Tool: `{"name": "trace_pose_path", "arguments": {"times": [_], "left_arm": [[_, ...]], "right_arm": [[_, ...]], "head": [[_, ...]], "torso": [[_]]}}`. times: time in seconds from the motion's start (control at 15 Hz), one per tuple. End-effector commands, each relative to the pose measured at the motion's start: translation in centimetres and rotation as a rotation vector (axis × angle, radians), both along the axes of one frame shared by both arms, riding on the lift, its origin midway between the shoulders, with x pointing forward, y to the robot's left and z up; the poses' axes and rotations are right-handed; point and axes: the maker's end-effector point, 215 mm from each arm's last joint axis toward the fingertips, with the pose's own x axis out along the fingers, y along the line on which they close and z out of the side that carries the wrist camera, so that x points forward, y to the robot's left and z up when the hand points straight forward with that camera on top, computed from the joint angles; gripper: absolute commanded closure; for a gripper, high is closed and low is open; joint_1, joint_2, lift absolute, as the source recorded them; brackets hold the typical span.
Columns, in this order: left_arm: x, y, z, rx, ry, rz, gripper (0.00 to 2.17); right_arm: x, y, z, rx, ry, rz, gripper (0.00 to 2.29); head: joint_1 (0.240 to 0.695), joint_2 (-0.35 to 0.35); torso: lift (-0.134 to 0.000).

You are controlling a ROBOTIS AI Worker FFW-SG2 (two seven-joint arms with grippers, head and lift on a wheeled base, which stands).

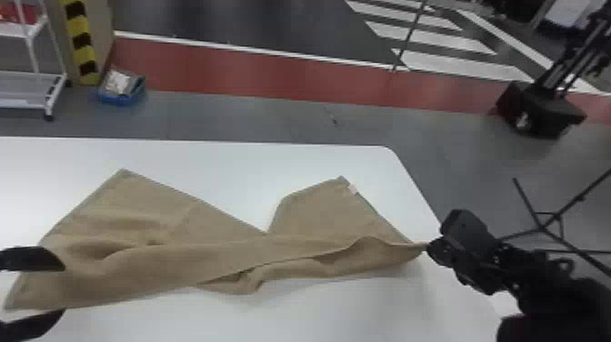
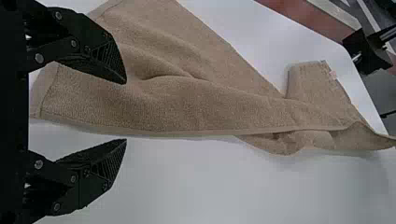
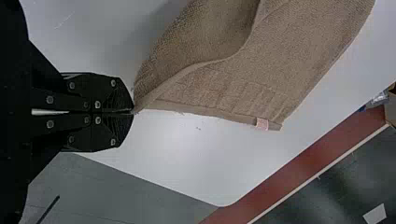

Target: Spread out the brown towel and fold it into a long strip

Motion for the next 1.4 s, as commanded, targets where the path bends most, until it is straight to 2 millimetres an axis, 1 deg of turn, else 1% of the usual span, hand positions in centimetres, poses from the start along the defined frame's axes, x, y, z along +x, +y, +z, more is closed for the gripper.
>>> {"name": "trace_pose_path", "arguments": {"times": [0.0,0.13,0.27,0.47,0.53,0.6,0.73,0.93,1.2,1.33], "left_arm": [[-0.1,-0.3,-0.3,0.010,0.004,-0.007,0.52],[-0.2,-0.1,-1.1,0.038,0.016,-0.005,0.52],[0.1,0.4,-1.7,0.048,0.029,0.001,0.52],[0.8,1.6,-3.2,0.075,0.056,0.023,0.52],[1.3,2.0,-3.5,0.082,0.062,0.030,0.68],[1.5,2.3,-3.8,0.081,0.072,0.038,0.73],[1.6,2.8,-4.3,0.093,0.085,0.044,0.73],[1.6,3.5,-4.3,0.101,0.096,0.055,0.73],[1.0,4.7,-3.6,0.110,0.106,0.058,0.73],[1.0,4.9,-3.7,0.115,0.108,0.061,0.73]], "right_arm": [[-0.2,-0.2,0.0,-0.001,0.000,-0.002,1.51],[-0.1,-0.1,0.0,0.000,-0.002,0.000,1.51],[-0.1,-0.2,0.1,0.000,-0.005,0.000,1.51],[0.0,-0.4,0.2,-0.003,-0.007,-0.003,1.51],[0.0,-0.5,0.4,-0.002,-0.009,-0.005,1.51],[0.0,-0.6,0.4,-0.003,-0.010,-0.007,1.51],[-0.1,-0.7,0.3,0.000,-0.010,-0.009,1.51],[0.0,-0.9,0.4,0.000,-0.011,-0.012,1.51],[0.1,-0.9,0.5,0.000,-0.014,-0.012,1.51],[0.1,-0.9,0.5,0.001,-0.015,-0.013,1.51]], "head": [[0.695,-0.328],[0.695,-0.335],[0.695,-0.336],[0.695,-0.324],[0.695,-0.320],[0.695,-0.315],[0.695,-0.304],[0.695,-0.296],[0.695,-0.286],[0.695,-0.281]], "torso": [[-0.123],[-0.123],[-0.123],[-0.123],[-0.123],[-0.123],[-0.123],[-0.123],[-0.123],[-0.123]]}}
